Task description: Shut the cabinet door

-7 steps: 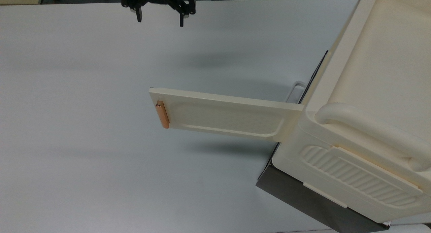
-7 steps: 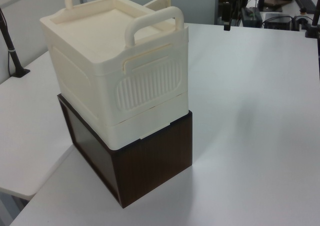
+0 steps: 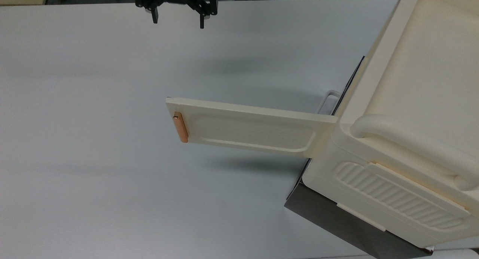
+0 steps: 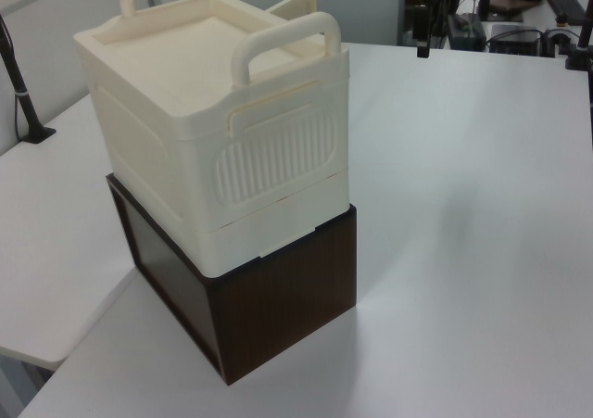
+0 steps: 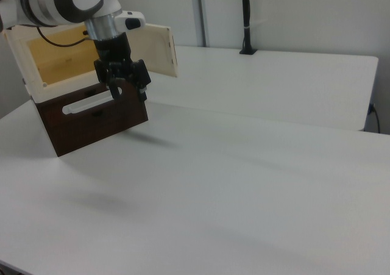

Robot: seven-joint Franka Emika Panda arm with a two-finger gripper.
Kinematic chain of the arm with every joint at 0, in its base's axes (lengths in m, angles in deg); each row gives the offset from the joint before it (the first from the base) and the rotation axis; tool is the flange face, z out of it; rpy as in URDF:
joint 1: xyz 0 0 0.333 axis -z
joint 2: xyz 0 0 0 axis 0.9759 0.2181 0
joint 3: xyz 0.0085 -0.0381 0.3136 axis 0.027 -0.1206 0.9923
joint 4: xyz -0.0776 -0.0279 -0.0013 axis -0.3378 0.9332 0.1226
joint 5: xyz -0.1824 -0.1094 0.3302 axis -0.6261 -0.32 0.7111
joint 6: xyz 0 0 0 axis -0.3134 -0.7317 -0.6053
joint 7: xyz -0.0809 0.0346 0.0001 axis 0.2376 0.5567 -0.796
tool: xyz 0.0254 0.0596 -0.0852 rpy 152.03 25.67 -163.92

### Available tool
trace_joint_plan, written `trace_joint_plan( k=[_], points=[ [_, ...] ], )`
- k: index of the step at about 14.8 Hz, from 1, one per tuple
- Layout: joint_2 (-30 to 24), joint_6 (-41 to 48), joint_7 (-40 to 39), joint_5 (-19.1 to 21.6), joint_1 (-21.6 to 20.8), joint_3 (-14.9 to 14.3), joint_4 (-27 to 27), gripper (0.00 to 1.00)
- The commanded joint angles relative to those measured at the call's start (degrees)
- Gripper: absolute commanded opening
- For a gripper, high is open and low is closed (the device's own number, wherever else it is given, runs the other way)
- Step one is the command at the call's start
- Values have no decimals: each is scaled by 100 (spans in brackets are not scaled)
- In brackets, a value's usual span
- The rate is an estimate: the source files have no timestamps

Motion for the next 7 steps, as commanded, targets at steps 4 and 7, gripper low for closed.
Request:
trace_joint_plan(
  k=[4, 7],
  points=[
    [-138, 56, 15, 69, 7, -13, -144, 64],
    [-147, 56, -3, 113, 16, -21, -144, 17]
  ],
)
